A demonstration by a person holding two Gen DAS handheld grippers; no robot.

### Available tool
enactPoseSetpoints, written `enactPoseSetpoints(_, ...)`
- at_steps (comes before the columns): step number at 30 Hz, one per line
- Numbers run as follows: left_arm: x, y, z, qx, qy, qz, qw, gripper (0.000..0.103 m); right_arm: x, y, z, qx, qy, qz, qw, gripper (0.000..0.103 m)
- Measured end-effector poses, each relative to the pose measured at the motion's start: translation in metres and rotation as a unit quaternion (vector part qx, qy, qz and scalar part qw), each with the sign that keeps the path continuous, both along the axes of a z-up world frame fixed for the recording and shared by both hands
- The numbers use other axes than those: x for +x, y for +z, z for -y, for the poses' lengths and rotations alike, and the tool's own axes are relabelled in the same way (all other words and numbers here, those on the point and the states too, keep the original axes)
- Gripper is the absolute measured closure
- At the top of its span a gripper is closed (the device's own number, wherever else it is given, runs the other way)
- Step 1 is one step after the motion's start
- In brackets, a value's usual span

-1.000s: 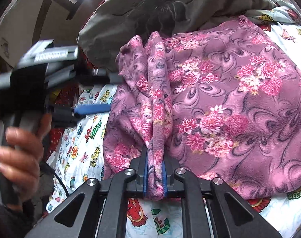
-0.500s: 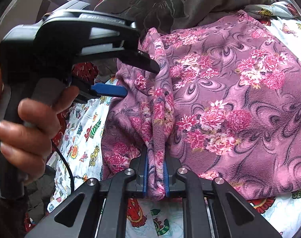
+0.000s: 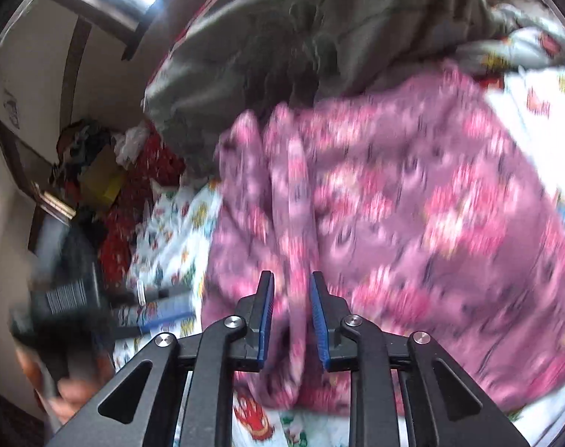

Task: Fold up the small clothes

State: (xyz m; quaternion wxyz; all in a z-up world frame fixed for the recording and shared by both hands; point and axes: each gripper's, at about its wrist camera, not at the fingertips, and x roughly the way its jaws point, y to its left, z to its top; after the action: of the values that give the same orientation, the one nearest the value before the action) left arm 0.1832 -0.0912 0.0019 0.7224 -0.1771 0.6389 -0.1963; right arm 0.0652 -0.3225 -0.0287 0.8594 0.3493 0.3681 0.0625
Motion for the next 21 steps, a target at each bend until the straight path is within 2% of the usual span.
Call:
enactPoseSetpoints(2,-0.017,-0.011,0.000,-0.013,-0.002,-0.017,0.9998,0.036,0.012,0.008,0.005,-0.004,0.002,0.000,1.000,0.069)
enactPoseSetpoints(3,-0.023,-0.011,0.003,-0.017,0.000,-0.017,0.9997,0.036,0.021,0.010,0.006,-0.007,0.012,-0.006,1.000,0.062)
enactPoseSetpoints(7,-0.052,-0.008,0.011,-0.019,0.006,0.014,0.9997,0.036,0.055,0.012,0.006,-0.027,0.048,-0.041,0.998,0.057)
enactPoseSetpoints(8,-0.058,-0.010,0.017,-0.027,0.005,0.010,0.9996,0.035,0.063,0.012,0.006,-0.033,0.058,-0.049,0.997,0.055)
enactPoseSetpoints(10,-0.075,-0.012,0.024,-0.067,0.001,-0.022,0.9975,0.036,0.077,0.012,0.002,-0.050,0.076,-0.060,0.994,0.052)
enactPoseSetpoints(13,-0.089,-0.015,0.033,-0.075,0.003,-0.022,0.9970,0.036,0.092,0.015,-0.004,-0.082,0.110,-0.069,0.988,0.043)
enactPoseSetpoints(15,-0.086,-0.020,0.036,-0.083,0.003,-0.033,0.9960,0.036,0.104,0.013,-0.012,-0.109,0.135,-0.075,0.982,0.039)
enactPoseSetpoints(17,-0.080,-0.032,0.038,-0.114,0.018,-0.064,0.9912,0.036,0.115,0.010,-0.018,-0.129,0.149,-0.084,0.977,0.039)
enactPoseSetpoints(21,-0.068,-0.045,0.045,-0.139,0.037,-0.084,0.9860,0.036,0.130,0.005,-0.028,-0.133,0.180,-0.096,0.970,0.038)
